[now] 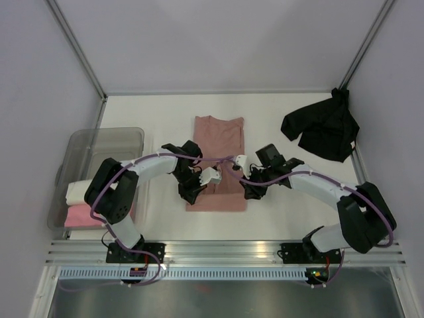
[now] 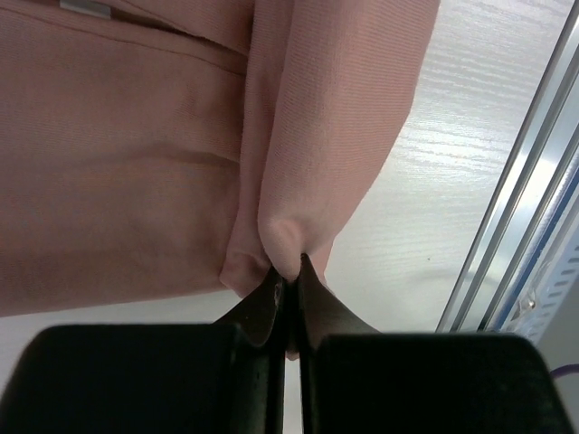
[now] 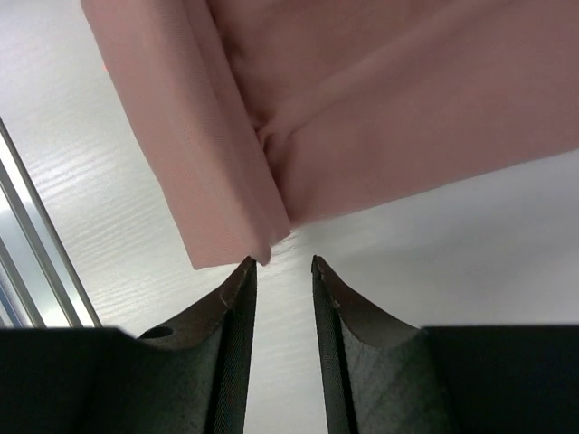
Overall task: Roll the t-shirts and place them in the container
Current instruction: Roll the tshirt
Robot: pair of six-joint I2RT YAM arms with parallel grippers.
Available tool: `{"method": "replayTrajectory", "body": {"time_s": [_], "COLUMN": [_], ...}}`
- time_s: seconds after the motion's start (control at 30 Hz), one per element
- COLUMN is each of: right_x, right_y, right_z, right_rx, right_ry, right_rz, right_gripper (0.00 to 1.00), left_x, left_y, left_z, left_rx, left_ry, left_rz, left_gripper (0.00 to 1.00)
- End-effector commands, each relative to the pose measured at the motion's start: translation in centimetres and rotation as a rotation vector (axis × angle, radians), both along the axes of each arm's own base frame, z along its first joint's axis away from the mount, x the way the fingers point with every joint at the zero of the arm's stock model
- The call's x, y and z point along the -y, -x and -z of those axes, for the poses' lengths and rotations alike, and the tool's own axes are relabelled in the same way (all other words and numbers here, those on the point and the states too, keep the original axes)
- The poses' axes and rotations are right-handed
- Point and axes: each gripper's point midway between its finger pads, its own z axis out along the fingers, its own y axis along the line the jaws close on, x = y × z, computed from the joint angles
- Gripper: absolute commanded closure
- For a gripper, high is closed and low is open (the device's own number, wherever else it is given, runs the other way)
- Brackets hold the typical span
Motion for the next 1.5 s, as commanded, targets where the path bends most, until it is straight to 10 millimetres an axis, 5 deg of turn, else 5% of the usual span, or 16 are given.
{"method": "replayTrajectory", "body": {"time_s": [0.0, 0.1, 0.13, 0.17, 0.2, 0.23, 0.4, 0.63, 0.97, 1.13, 1.23, 1.47], "right_x": [-0.8, -1.5, -1.5, -2.4, -3.3, -4.3, -7.5, -7.6, -6.1, -5.8, -5.9, -5.8], "right_y": [-2.5, -1.9, -1.0, -1.6, 0.1, -0.9, 1.0, 0.9, -0.2, 0.2, -0.2, -0.3], "right_z": [-5.6, -7.3, -6.4, -7.6, -6.4, -8.0, -10.4, -4.2, -1.3, 0.4, 1.3, 2.2], "right_rx": [0.117, 0.115, 0.097, 0.167, 0.140, 0.234, 0.279, 0.241, 0.230, 0.176, 0.163, 0.155], "right_ry": [-0.112, -0.189, -0.195, -0.252, -0.259, -0.318, -0.517, -0.354, -0.274, -0.237, -0.202, -0.178], "right_rz": [0.091, 0.143, 0.153, 0.165, 0.171, 0.208, 0.214, 0.221, 0.355, 0.388, 0.403, 0.409], "right_gripper": [0.62, 0.64, 0.65, 0.70, 0.75, 0.79, 0.93, 1.00, 1.00, 1.00, 1.00, 1.00], "left_x": [-0.3, 0.1, 0.1, 0.1, 0.2, 0.2, 0.2, 0.5, 0.4, 0.6, 0.9, -0.2], "left_y": [-0.8, -1.0, -1.0, -1.0, -1.0, -1.0, -0.9, -1.4, -1.7, -2.1, -2.7, -7.2], "left_z": [-0.2, -0.5, -0.5, -0.5, -0.6, -0.6, -0.6, -0.6, -0.8, -1.4, -2.3, -4.8], "left_rx": [-0.003, -0.005, -0.005, -0.006, -0.006, -0.008, -0.013, -0.012, -0.001, 0.034, 0.065, 0.242], "left_ry": [-0.042, -0.032, -0.030, -0.033, -0.029, -0.030, -0.031, -0.035, -0.040, -0.023, -0.005, 0.010], "left_rz": [-0.044, -0.053, -0.056, -0.057, -0.060, -0.061, -0.069, -0.083, -0.089, -0.068, -0.075, -0.239], "left_gripper": [0.94, 0.92, 0.91, 0.90, 0.90, 0.89, 0.86, 0.83, 0.77, 0.60, 0.59, 0.59]}}
